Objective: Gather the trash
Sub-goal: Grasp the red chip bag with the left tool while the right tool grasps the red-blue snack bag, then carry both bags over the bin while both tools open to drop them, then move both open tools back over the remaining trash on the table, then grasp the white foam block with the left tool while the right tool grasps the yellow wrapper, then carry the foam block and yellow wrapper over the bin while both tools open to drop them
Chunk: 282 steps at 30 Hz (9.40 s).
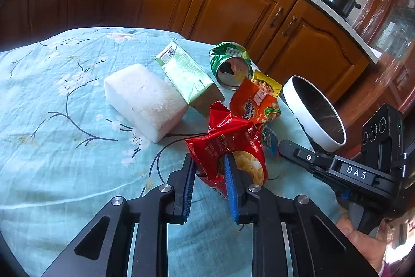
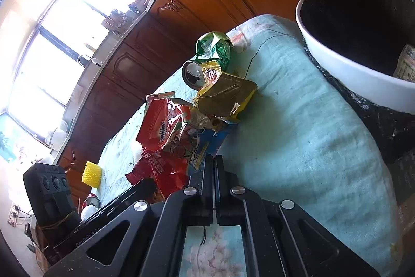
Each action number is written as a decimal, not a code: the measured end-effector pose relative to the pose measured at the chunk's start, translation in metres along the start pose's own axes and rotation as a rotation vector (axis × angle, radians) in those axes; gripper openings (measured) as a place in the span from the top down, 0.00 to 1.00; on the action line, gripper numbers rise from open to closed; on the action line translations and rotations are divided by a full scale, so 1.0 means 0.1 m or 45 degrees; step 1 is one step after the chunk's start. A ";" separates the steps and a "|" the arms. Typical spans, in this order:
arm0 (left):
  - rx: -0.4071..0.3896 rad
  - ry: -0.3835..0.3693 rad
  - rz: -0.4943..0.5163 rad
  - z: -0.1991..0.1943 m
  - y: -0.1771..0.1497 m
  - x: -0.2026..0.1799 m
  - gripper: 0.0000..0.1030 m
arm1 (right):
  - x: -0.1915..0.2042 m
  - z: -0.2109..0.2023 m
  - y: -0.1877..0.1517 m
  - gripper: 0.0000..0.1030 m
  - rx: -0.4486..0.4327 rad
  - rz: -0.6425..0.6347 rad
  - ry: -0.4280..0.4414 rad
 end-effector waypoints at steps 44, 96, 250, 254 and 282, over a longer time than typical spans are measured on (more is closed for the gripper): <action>-0.030 -0.080 0.066 -0.39 -0.11 -0.24 0.80 | 0.19 -0.49 0.01 0.85 -0.108 -0.281 -0.238; 0.090 -0.066 0.447 1.39 0.80 -2.02 0.76 | -1.14 -1.19 1.06 0.80 -0.194 -0.216 -0.561; 0.007 -0.131 0.392 0.38 0.50 -1.56 0.70 | -0.57 -1.44 0.62 1.00 -0.254 -0.219 -0.262; 0.016 -0.120 0.411 0.54 0.61 -1.67 0.70 | -0.67 -1.41 0.74 1.00 -0.249 -0.207 -0.274; 0.190 -0.039 0.425 1.56 0.86 -2.06 0.46 | -1.22 -1.09 1.24 0.81 -0.147 -0.068 -0.311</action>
Point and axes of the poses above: each gripper's, at about its wrist camera, not at the fingertips, and z roughly the way its jaws point, x to its left, y to its top, the point moved 1 cm from there along z, roughly the way its jaws point, and after that the axes turned 1 degree about -z, right-handed, at the moved point
